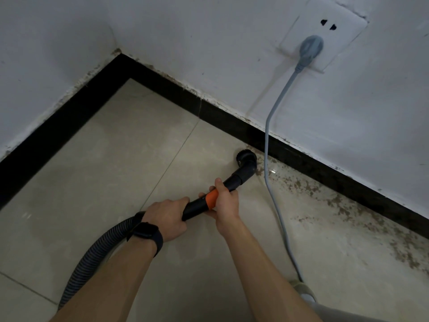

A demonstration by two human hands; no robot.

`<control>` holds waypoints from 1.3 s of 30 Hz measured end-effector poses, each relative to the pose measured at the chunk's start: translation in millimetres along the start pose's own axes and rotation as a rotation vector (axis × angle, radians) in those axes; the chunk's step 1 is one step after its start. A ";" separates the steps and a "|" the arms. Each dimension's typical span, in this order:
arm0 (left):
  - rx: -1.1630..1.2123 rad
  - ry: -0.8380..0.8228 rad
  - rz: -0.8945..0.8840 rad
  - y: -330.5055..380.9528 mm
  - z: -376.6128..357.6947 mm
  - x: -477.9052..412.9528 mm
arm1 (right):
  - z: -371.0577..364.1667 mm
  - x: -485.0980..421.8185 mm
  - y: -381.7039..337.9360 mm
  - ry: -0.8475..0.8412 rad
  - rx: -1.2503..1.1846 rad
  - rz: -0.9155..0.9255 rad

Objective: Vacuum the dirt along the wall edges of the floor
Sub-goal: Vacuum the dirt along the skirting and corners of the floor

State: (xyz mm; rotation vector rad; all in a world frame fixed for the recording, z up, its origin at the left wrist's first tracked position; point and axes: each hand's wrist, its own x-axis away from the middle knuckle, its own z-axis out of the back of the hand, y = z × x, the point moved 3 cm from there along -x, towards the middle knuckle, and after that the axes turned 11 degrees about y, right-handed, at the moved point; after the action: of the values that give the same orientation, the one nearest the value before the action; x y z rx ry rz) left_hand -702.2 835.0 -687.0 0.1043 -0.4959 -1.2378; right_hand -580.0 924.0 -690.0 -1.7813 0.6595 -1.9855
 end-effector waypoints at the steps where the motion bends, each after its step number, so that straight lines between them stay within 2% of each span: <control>1: 0.002 0.000 0.000 0.7 0.4 -1.3 | -0.3 -1.0 -1.0 -0.001 -0.002 0.001; 24: 0.086 -0.016 0.066 6.8 2.8 -28.5 | -13.7 -25.1 -25.9 -0.003 0.038 0.049; 31: 0.188 -0.057 0.184 -4.5 9.3 -25.4 | -33.1 -20.9 -31.2 -0.007 0.059 0.037; 34: 0.178 -0.123 0.245 -11.4 41.7 -19.4 | -49.4 2.3 -46.4 -0.069 0.102 -0.028; 39: 0.078 -0.165 0.292 5.9 145.2 26.6 | -47.9 96.8 -91.4 -0.182 0.190 -0.180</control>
State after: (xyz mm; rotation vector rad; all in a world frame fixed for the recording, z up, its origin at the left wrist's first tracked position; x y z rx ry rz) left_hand -751.1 839.7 -547.7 -0.0052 -0.6776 -0.9452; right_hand -636.7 946.6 -562.3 -1.9299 0.2514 -1.8950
